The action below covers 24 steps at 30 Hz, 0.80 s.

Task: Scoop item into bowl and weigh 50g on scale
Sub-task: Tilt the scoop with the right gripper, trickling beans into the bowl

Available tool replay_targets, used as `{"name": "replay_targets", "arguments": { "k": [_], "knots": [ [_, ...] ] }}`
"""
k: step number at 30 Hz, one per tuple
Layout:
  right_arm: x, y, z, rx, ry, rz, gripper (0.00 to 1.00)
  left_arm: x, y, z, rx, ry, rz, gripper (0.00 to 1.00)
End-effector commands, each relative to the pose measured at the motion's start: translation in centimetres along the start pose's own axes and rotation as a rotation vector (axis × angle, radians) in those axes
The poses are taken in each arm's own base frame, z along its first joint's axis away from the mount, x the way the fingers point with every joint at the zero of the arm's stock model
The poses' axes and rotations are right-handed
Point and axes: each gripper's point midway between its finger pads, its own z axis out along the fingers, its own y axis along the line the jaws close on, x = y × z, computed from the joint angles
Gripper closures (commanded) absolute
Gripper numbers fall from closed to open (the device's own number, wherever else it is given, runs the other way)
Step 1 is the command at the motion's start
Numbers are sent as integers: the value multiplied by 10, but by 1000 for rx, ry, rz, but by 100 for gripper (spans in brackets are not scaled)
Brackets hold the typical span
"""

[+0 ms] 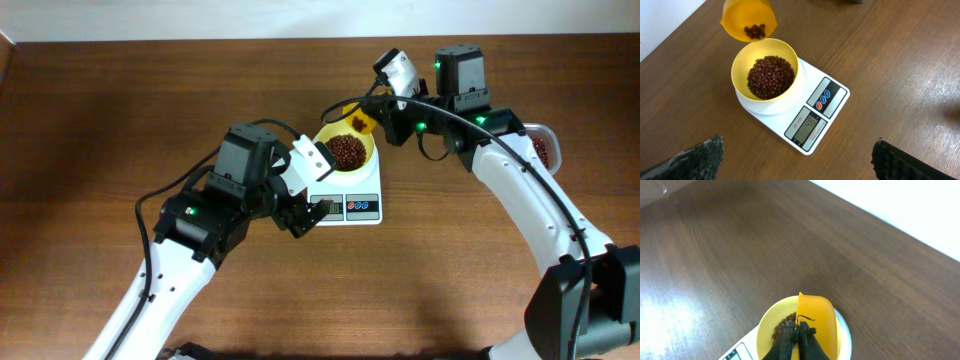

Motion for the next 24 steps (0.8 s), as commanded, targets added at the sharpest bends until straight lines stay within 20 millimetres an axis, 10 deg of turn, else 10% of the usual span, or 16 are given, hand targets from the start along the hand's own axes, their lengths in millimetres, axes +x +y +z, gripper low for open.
{"name": "replay_targets", "arguments": {
  "k": [1, 24],
  "knots": [
    [-3, 5, 2, -10, -4, -26, 96, -1, -3, -2, 10, -8, 11, 1],
    [1, 2, 10, -28, -8, -6, 96, -1, -3, -2, 10, -8, 11, 1]
  ]
}}
